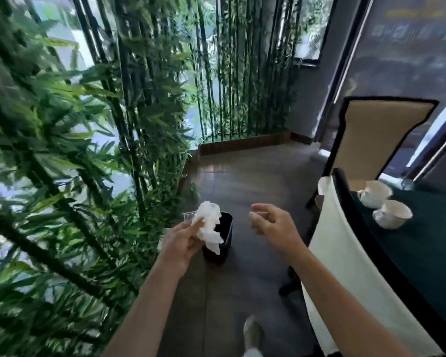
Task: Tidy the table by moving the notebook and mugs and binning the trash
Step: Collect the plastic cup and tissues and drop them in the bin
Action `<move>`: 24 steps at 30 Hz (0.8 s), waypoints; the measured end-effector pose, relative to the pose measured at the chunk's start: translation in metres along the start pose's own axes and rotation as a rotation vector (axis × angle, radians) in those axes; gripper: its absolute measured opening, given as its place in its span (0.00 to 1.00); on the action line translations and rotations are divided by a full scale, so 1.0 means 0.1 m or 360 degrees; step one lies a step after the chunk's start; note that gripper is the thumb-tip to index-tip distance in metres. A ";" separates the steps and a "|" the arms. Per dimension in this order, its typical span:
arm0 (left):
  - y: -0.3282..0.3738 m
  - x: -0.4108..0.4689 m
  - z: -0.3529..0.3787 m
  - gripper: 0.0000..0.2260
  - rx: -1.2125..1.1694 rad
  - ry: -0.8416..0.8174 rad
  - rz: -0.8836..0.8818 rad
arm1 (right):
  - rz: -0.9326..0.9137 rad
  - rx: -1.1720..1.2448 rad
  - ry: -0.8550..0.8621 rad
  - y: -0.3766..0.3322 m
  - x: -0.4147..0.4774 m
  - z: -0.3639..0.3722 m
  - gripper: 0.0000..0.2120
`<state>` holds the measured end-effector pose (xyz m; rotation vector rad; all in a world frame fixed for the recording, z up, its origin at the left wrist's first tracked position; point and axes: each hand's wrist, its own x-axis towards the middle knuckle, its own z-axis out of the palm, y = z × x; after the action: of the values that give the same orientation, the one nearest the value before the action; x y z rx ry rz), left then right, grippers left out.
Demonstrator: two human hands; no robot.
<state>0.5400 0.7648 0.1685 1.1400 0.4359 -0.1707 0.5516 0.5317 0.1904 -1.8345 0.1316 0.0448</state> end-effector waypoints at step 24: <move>-1.07 4.69 -0.11 0.04 0.0211 0.0522 -0.0460 | 0.0614 -0.0087 -0.0190 2.38 4.32 1.14 0.08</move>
<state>0.9235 0.7715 -0.1222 1.2357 0.8930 -0.2687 0.9575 0.5508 -0.1106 -1.8325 0.4019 0.4306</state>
